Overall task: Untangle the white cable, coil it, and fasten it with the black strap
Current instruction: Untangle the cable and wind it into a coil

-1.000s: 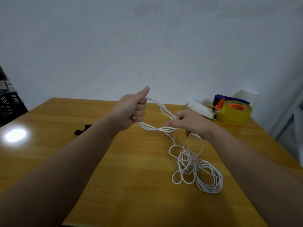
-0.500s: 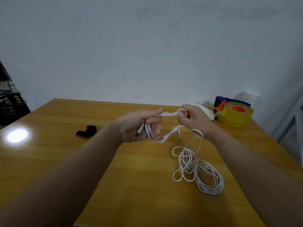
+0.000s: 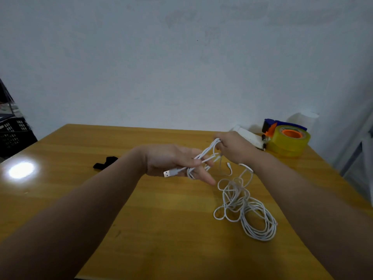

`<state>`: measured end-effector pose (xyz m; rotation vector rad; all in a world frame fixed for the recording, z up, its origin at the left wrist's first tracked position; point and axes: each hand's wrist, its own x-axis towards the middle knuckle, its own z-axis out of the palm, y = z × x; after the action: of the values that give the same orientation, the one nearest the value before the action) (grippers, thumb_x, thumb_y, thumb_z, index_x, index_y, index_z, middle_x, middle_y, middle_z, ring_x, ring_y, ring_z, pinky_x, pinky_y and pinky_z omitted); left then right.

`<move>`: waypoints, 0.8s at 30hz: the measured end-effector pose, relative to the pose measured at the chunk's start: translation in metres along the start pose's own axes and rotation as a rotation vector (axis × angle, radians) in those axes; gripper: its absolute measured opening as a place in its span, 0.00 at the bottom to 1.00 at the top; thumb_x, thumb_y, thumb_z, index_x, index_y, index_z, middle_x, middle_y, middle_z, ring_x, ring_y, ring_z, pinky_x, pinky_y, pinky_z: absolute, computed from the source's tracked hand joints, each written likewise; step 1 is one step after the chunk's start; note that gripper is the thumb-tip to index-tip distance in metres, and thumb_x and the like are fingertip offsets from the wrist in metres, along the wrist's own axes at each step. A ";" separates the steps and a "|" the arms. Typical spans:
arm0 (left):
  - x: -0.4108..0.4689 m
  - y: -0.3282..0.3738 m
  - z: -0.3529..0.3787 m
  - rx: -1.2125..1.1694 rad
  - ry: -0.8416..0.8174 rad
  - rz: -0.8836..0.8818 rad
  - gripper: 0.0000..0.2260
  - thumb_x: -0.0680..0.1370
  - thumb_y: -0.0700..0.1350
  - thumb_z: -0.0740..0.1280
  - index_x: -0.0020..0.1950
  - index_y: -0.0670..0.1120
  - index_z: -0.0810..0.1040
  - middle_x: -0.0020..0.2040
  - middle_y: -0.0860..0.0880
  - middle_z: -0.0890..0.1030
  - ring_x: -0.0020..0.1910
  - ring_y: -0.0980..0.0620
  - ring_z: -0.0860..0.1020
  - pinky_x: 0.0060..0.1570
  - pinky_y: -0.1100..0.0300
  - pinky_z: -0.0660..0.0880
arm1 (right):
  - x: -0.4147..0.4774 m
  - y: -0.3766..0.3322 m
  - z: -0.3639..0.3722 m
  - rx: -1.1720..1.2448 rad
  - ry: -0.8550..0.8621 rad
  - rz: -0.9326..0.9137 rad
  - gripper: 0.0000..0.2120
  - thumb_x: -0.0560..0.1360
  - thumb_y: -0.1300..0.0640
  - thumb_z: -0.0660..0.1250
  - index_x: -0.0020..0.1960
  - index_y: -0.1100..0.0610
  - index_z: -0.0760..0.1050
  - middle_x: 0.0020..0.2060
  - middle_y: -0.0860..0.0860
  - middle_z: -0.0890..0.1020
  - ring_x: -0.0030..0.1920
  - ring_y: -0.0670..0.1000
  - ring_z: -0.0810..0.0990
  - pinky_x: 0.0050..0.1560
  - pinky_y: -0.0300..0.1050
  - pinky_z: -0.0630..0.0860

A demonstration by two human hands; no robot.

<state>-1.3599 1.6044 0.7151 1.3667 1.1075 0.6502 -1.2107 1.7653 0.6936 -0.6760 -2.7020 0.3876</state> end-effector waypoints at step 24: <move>-0.002 -0.006 -0.009 -0.438 0.940 0.268 0.19 0.82 0.45 0.58 0.32 0.50 0.58 0.21 0.55 0.57 0.18 0.58 0.53 0.19 0.69 0.49 | -0.022 -0.016 -0.016 0.577 -0.067 -0.009 0.07 0.75 0.47 0.66 0.45 0.50 0.78 0.27 0.42 0.75 0.29 0.41 0.71 0.34 0.33 0.68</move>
<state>-1.3699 1.6054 0.7110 0.8098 1.3800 1.7305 -1.1929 1.7438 0.7078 -0.4814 -2.4567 1.1415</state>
